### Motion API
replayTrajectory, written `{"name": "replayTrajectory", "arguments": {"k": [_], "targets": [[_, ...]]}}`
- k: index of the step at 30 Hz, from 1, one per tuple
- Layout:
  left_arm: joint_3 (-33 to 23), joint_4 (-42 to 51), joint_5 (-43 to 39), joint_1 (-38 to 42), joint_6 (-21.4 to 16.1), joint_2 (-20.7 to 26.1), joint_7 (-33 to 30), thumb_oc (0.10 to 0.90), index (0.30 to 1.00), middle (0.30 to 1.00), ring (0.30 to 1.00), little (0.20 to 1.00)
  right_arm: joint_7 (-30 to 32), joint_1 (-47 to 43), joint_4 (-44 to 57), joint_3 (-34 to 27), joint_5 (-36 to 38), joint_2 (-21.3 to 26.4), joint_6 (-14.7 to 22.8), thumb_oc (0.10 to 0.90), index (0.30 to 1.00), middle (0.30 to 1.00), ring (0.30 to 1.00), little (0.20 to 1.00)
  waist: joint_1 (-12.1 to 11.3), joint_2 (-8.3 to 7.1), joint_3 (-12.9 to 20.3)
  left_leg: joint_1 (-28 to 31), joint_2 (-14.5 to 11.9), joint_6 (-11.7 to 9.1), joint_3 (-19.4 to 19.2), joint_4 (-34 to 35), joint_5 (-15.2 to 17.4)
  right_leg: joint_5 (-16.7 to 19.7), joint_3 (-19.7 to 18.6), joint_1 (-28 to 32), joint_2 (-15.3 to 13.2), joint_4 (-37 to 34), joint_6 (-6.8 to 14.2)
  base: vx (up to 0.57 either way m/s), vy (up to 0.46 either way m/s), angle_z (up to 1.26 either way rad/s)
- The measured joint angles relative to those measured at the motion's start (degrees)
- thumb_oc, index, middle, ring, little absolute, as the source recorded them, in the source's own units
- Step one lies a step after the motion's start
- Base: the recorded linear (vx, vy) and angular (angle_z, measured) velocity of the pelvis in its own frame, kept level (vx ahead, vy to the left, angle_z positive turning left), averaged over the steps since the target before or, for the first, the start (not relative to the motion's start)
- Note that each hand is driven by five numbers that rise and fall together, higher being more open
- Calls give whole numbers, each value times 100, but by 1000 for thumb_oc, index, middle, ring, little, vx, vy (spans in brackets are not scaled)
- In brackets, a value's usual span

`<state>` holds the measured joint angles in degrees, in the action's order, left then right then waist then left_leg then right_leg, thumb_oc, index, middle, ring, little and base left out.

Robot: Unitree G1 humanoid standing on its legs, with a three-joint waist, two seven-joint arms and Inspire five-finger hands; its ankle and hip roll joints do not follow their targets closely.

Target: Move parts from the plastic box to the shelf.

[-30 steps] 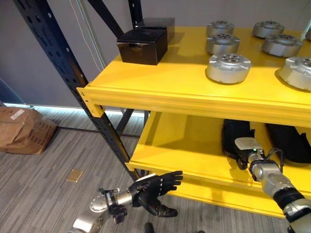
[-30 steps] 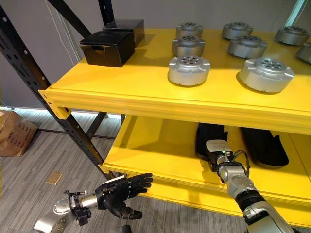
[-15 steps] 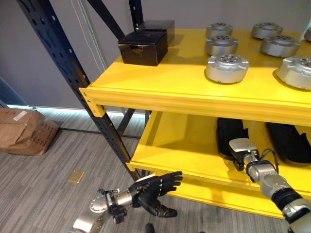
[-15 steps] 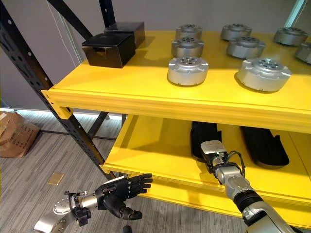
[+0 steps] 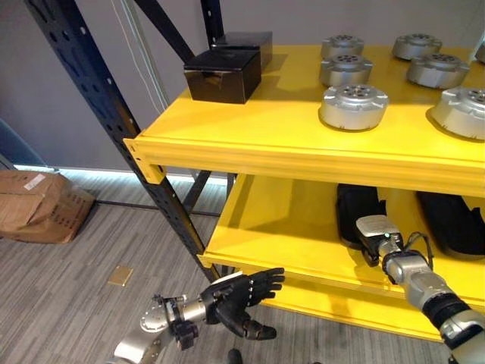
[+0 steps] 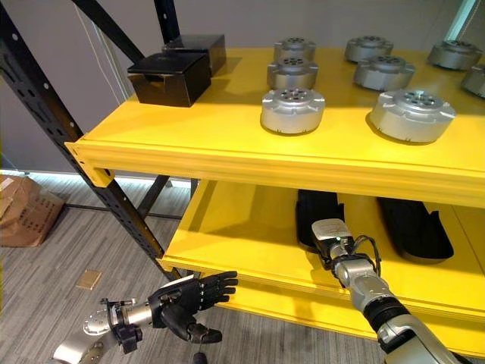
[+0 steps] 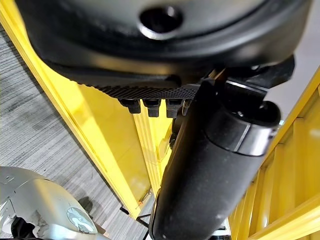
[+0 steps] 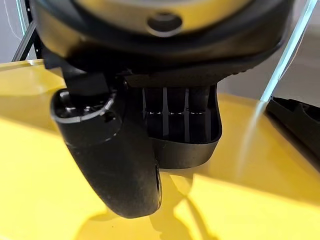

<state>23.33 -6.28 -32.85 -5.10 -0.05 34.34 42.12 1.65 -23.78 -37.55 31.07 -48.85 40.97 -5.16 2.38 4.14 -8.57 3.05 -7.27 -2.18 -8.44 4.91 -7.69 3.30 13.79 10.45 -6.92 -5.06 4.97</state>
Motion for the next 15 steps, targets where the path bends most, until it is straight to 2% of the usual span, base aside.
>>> {"name": "replayTrajectory", "arguments": {"k": [4,5,6,7,15], "targets": [[1,0,0,0,0,-1,0,900,1000,1000,1000,1000,43,-43,-90,-2,69,-4,-5,400,300,300,300,300,3,4,0,1,2,0,-1,0,0,0,-1,0,-3,0,0,0,0,0],[1,0,0,0,0,0,-1,900,1000,1000,1000,1000,46,-48,-93,-13,76,-4,-6,486,421,421,421,421,3,11,-2,1,6,1,-1,0,0,0,-1,0,-3,0,0,0,0,0],[5,1,0,0,0,0,-1,900,1000,1000,1000,1000,48,-58,-93,-15,83,-4,-8,849,929,929,929,929,4,17,-2,1,5,0,0,0,0,0,-1,0,-3,0,0,0,0,0],[7,0,0,0,1,-1,-2,900,1000,1000,1000,1000,49,-71,-102,-15,91,-4,-5,900,1000,1000,1000,1000,6,24,-1,1,5,0,0,0,0,0,-1,0,-4,-1,0,0,0,0],[11,0,0,-1,1,-1,-7,900,1000,1000,1000,1000,218,-89,-107,-22,181,-21,29,900,1000,1000,1000,1000,37,122,-4,-7,3,0,-8,0,2,-2,-4,-13,-10,-1,2,0,0,0]]}}
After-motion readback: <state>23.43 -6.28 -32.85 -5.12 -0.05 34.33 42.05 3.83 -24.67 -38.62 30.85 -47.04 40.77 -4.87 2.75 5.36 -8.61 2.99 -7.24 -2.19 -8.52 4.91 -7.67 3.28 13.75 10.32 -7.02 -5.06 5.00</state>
